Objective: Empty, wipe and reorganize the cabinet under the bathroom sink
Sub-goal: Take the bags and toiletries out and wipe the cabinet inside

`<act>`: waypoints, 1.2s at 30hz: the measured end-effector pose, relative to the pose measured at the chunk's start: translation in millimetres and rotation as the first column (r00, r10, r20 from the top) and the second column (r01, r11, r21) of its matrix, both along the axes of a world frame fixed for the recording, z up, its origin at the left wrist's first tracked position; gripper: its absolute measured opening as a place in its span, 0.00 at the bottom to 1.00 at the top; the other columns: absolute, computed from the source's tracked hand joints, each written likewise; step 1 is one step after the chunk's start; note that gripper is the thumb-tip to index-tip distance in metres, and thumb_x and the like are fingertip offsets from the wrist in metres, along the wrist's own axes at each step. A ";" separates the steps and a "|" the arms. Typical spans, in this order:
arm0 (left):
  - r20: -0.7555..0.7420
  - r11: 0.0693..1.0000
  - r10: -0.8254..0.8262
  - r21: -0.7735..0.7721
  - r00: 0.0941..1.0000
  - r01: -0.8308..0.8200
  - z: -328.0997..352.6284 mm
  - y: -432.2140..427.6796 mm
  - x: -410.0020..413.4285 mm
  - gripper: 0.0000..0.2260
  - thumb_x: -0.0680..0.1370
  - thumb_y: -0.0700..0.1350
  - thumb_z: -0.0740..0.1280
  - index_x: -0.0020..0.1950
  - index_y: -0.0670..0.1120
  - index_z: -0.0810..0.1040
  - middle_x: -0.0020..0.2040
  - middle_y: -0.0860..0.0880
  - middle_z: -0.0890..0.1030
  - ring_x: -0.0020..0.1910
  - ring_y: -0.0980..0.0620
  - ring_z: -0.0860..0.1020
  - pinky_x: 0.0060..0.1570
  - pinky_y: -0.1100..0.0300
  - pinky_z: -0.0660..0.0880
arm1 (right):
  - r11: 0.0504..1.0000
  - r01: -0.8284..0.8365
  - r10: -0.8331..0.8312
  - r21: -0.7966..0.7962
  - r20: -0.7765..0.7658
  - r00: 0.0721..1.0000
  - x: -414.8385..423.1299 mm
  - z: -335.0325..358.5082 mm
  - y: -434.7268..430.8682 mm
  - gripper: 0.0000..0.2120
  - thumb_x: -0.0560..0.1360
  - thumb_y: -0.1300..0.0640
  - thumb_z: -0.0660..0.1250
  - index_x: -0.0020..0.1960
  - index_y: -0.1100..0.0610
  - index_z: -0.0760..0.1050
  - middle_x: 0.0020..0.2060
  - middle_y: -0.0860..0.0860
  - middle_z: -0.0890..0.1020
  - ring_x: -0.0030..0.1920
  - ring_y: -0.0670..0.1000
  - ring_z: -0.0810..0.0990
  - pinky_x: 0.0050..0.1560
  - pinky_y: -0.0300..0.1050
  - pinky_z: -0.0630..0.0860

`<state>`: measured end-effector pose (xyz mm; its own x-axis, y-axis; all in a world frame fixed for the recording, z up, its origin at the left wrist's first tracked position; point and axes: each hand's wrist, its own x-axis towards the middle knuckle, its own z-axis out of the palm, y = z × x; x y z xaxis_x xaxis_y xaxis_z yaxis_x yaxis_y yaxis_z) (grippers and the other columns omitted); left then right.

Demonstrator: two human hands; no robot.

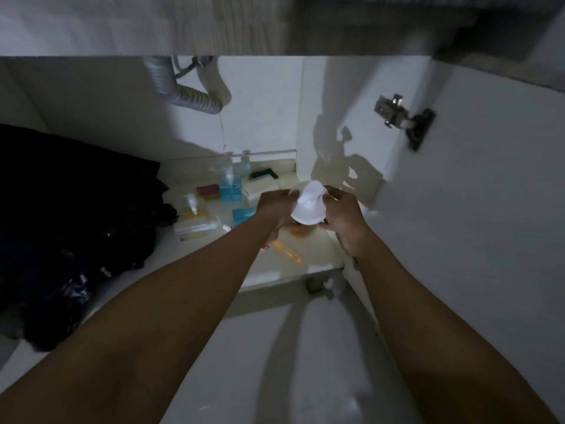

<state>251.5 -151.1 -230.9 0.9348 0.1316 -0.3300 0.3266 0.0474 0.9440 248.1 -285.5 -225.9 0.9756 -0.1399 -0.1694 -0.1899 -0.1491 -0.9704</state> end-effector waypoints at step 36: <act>-0.557 0.999 -0.032 0.013 0.830 0.048 -215.7 -99.2 -150.7 0.12 0.79 0.37 0.62 0.60 0.34 0.80 0.57 0.36 0.82 0.56 0.38 0.80 0.58 0.42 0.78 | 0.962 0.271 -0.244 -0.011 -0.469 0.849 -156.8 -240.0 -95.3 0.17 0.74 0.63 0.63 0.62 0.57 0.79 0.58 0.57 0.81 0.55 0.62 0.81 0.56 0.57 0.79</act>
<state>100.7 -250.3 -446.6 0.5981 0.1133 -0.7934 0.7984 0.0019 0.6021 91.3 -380.8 -465.9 0.7130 -0.3531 -0.6058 -0.6424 0.0173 -0.7662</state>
